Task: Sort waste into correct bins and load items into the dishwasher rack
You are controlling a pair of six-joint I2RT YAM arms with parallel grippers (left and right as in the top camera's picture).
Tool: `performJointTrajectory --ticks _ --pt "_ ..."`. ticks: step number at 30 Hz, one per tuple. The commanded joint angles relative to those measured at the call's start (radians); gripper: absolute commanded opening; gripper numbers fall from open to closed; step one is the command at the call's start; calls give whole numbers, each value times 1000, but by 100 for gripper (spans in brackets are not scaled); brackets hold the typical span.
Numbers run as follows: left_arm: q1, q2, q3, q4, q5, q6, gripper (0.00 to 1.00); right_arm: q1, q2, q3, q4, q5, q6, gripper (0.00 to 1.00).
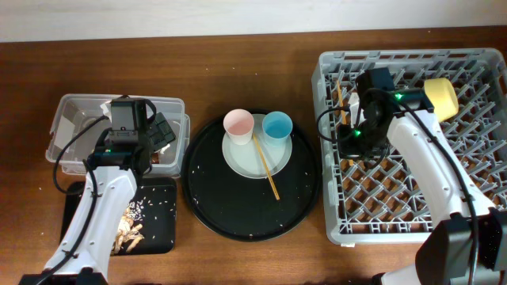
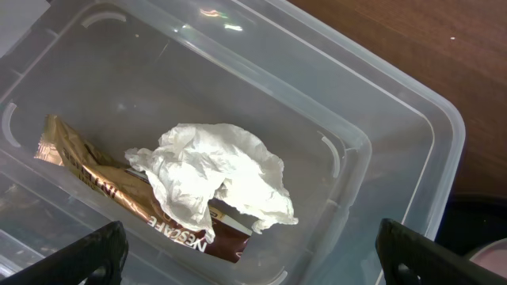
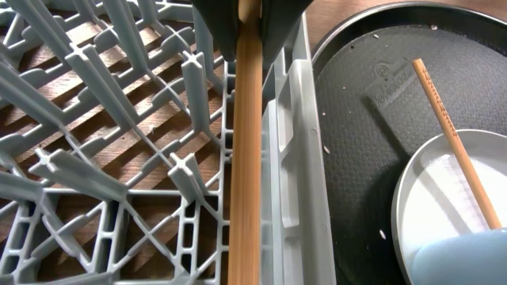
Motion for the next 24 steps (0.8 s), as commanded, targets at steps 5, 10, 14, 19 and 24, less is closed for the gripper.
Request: performJointTrajectory --ticks 5,10,14,19,24 --pt "5 -3 3 1 -11 16 99 0 -1 -39 0 -2 -11 28" --pt "5 -3 3 1 -11 16 99 31 -1 -43 -66 -440 -146 32" --pt "5 -3 3 1 -11 16 99 261 -1 -43 -20 -431 -118 38" --pt "5 -3 3 1 -11 16 99 555 0 -80 149 37 130 48" --pt "5 -3 3 1 -11 16 100 595 1 -261 389 55 130 57"
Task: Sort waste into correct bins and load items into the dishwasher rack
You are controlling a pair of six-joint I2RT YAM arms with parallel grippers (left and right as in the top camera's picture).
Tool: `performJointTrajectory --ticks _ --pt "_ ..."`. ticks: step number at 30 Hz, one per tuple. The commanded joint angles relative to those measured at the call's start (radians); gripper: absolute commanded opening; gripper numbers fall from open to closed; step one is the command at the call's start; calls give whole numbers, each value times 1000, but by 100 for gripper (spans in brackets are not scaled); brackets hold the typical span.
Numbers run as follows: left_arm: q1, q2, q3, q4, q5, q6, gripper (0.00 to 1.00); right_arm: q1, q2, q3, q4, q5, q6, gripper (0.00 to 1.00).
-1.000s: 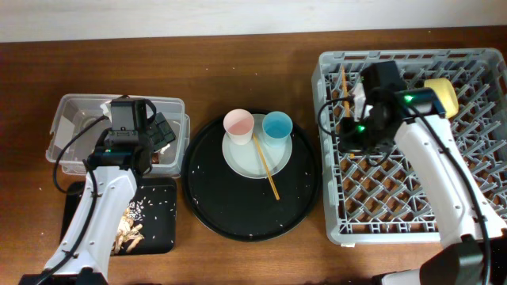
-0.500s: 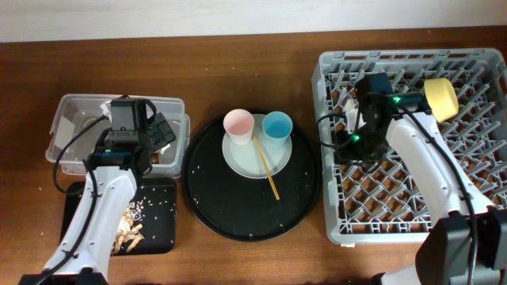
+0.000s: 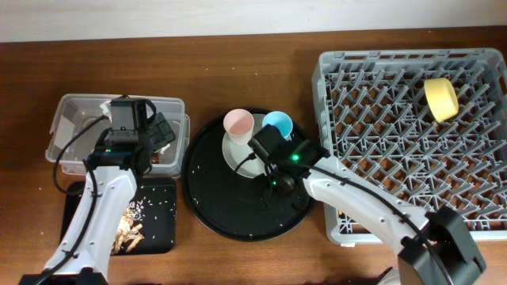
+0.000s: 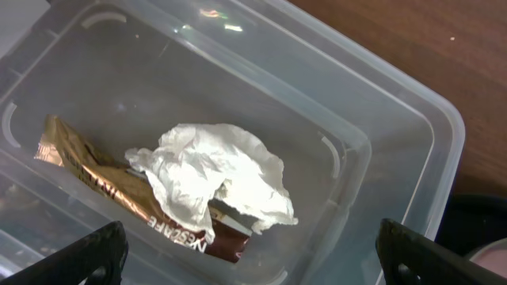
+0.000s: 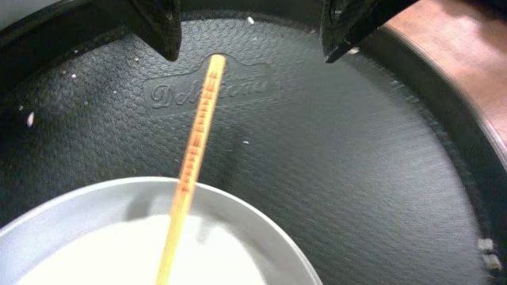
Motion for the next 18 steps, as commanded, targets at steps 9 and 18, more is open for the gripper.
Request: performJointTrajectory --ticks 9,18 --pt "5 -3 3 0 -10 16 99 -3 35 -197 277 60 10 32" --pt "5 -3 3 0 -10 16 99 -4 18 -110 187 56 10 4"
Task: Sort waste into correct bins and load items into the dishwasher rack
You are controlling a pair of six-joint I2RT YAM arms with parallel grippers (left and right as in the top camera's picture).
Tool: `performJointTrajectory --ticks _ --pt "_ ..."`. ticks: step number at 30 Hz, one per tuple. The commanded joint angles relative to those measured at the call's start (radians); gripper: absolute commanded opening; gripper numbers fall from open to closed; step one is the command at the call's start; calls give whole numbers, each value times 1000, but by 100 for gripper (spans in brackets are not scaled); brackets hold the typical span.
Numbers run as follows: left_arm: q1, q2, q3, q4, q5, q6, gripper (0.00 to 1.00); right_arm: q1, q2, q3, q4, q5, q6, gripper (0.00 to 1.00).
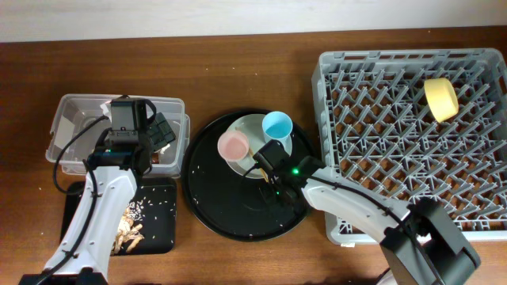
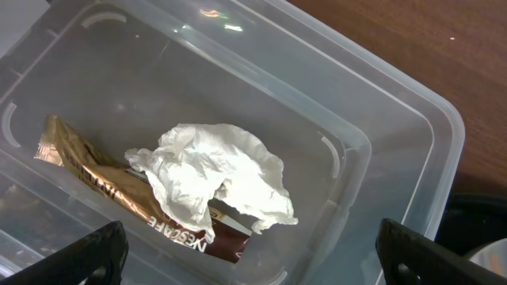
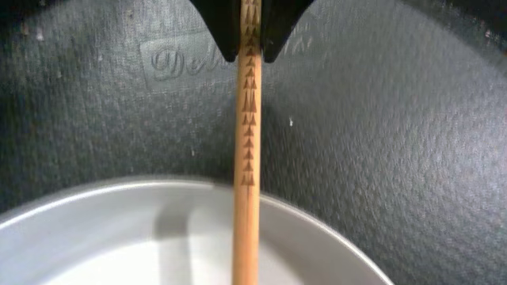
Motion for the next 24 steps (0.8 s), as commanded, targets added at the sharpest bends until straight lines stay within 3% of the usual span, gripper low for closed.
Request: performJointTrajectory --ticks 1,6,10,14,16,21,23,24 --pt "5 -3 3 0 -11 16 99 -2 -23 113 -73 9 -3 4" --pt "5 -3 3 0 -11 16 100 -10 -55 405 -364 204 -3 4" --pt "5 -3 3 0 -11 16 99 -203 -57 578 -559 217 -3 4" --pt "5 -3 3 0 -11 16 99 -454 -50 562 -629 209 -34 4" --pt "5 -3 3 0 -11 16 99 -496 -29 552 -632 118 -85 4" --pt "5 -3 3 0 -11 16 99 -499 106 550 -636 105 -94 5" --pt "5 -3 3 0 -11 16 99 -499 130 550 -659 104 -94 45" --pt "5 -3 3 0 -11 16 99 -499 130 550 -678 105 -94 53"
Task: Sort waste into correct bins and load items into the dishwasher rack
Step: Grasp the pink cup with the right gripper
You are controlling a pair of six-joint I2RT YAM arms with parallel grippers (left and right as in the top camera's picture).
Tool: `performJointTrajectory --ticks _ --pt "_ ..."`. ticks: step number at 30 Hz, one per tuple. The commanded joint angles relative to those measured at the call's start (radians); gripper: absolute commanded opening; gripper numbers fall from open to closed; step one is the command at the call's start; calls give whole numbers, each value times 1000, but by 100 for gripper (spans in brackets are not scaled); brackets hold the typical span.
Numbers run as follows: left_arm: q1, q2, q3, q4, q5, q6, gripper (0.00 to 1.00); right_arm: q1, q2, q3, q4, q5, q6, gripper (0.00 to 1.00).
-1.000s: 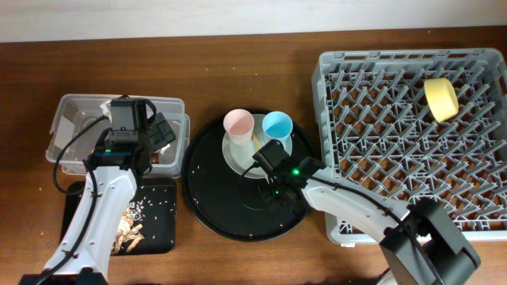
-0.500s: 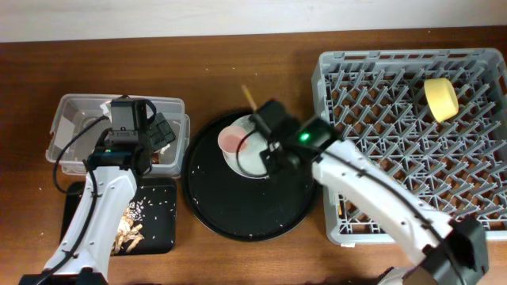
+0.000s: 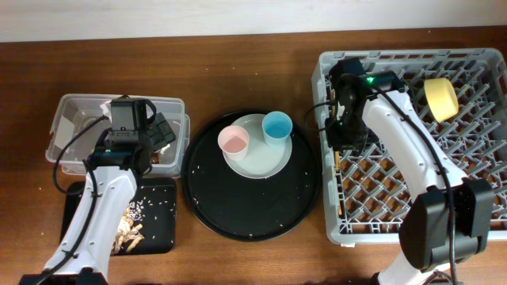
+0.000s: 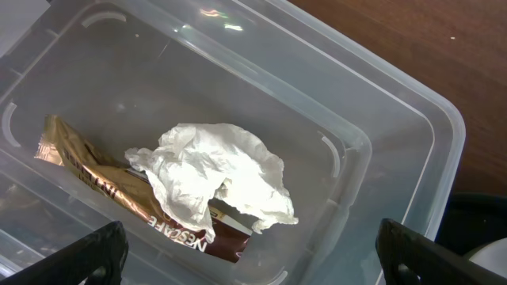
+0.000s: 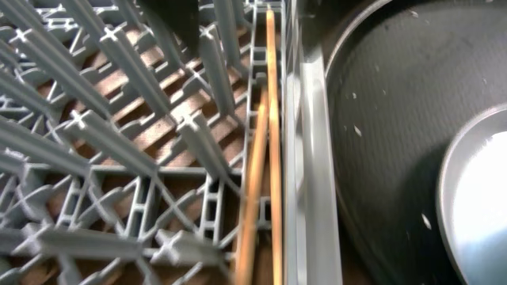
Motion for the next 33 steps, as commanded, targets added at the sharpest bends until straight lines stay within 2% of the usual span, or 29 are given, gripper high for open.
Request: performJointTrajectory --ticks 1,2,7,10,11,15,20,25,28,30,33 --pt "5 -3 3 1 -11 16 99 -2 2 -10 -46 -3 2 57" --pt "5 -3 3 1 -11 16 100 -2 1 -9 -55 -3 2 63" --pt "5 -3 3 1 -11 16 99 -3 -121 153 -184 -35 2 64" --pt "5 -3 3 1 -11 16 99 -2 -217 188 -214 -224 -39 66" --pt "5 -3 3 1 -11 16 99 10 -224 188 -223 -360 -83 66" --pt "5 -3 3 1 -11 16 99 140 -222 187 -189 -392 -101 65" --pt "5 -3 3 1 -11 16 99 364 -195 172 -27 -362 -84 65" --pt "5 -3 3 1 -11 16 99 470 -140 -48 356 -248 -79 58" --pt "5 -3 3 2 -11 16 99 531 -114 -177 636 -174 -157 57" --pt "5 -3 3 1 -11 16 99 576 -98 -189 732 -109 -246 56" --pt "5 -3 3 1 -11 16 99 587 -45 -189 798 -102 -303 51"
